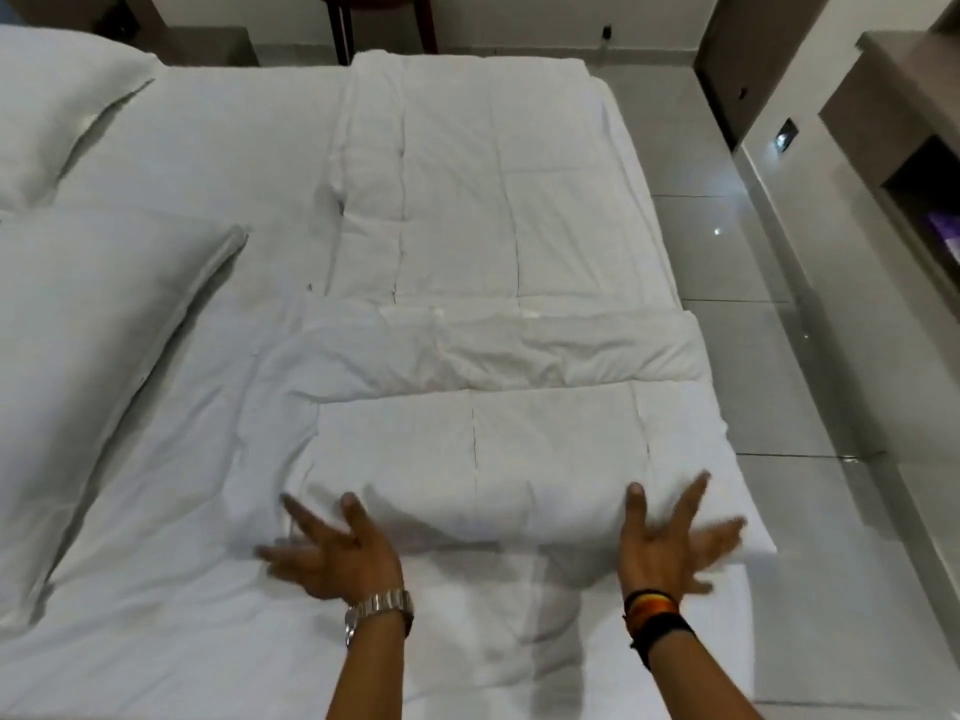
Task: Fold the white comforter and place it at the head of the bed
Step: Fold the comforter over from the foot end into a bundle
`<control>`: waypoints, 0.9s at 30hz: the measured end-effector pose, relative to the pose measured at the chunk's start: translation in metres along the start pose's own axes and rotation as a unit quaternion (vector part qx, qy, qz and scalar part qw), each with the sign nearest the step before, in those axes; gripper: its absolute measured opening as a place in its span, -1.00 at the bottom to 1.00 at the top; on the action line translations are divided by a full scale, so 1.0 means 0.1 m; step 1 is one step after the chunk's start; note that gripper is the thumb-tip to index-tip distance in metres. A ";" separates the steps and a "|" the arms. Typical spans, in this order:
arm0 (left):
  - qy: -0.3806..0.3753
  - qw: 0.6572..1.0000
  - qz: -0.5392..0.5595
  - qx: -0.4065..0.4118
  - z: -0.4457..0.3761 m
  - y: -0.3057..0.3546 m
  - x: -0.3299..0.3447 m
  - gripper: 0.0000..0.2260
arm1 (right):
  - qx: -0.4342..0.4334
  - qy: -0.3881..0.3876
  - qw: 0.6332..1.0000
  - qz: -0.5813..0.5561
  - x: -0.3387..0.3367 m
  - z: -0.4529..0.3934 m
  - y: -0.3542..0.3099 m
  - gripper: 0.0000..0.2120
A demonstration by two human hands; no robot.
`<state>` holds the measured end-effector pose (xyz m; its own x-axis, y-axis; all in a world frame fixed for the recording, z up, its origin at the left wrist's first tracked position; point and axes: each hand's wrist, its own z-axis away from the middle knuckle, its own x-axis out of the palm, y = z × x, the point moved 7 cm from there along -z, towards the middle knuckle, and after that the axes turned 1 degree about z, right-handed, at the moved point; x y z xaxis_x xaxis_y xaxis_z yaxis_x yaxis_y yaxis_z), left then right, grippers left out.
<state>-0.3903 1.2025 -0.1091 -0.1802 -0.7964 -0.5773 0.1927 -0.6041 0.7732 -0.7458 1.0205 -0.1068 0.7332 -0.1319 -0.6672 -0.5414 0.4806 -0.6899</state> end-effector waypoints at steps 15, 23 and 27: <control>-0.013 0.952 0.239 -0.190 -0.80 -0.28 0.57 0.26 | 0.245 0.031 0.942 -0.228 0.56 -0.42 0.27 0.14; 0.004 0.956 0.275 -0.105 -0.26 -0.49 -0.27 -0.03 | 0.182 0.026 0.940 -0.287 -0.04 0.01 0.62 -0.10; 0.015 0.947 0.291 -0.136 0.16 -0.72 -1.08 -0.01 | 0.149 0.027 0.938 -0.312 -0.49 0.70 0.93 -0.12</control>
<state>-0.4003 1.3319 -0.0982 0.0590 -0.9947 -0.0839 0.4935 -0.0440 0.8686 -0.8029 1.1321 -0.1186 0.8429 -0.5077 -0.1784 0.1309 0.5149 -0.8472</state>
